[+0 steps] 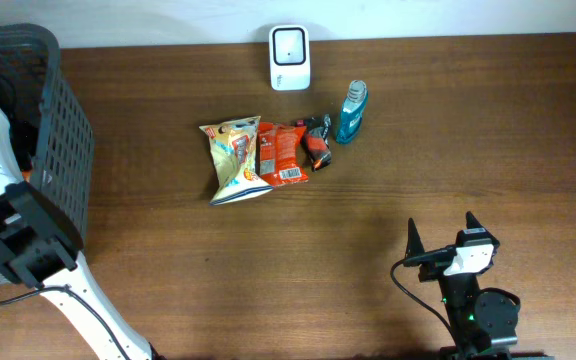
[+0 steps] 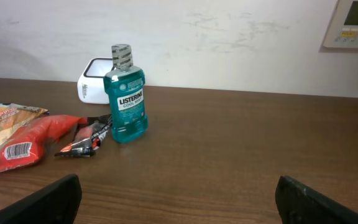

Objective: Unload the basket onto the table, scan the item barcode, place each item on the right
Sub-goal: 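Return the left gripper to the basket and grasp the small orange box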

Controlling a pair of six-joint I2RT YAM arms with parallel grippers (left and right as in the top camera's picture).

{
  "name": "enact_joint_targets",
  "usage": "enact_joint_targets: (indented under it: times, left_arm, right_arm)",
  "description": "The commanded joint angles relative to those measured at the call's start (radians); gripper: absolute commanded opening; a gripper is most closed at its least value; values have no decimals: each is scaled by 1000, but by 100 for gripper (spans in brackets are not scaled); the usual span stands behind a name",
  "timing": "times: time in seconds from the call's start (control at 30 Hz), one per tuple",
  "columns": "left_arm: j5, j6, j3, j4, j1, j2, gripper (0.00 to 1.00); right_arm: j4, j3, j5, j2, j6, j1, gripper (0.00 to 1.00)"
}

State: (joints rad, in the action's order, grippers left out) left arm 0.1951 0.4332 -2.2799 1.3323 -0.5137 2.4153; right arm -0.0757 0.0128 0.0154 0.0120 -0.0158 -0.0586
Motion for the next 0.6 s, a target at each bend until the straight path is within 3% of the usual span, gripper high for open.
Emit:
enact_joint_targets:
  times: [0.0, 0.13, 0.27, 0.37, 0.57]
  left_arm:
    - [11, -12, -19, -5, -16, 4, 99]
    - [10, -13, -12, -29, -48, 6, 99]
    - [10, -13, 8, -34, -85, 12, 84]
    - [2, -13, 37, -47, -114, 19, 65]
    - [-101, -114, 87, -107, -126, 22, 58]
  right_arm:
    - [-4, -7, -5, -6, -3, 7, 98]
    - [-4, -7, -5, -6, -3, 7, 98]
    - [-4, -7, -5, -6, -3, 7, 98]
    - [-4, -7, -5, -6, -3, 7, 98]
    - [-4, -7, -5, -6, -3, 7, 98]
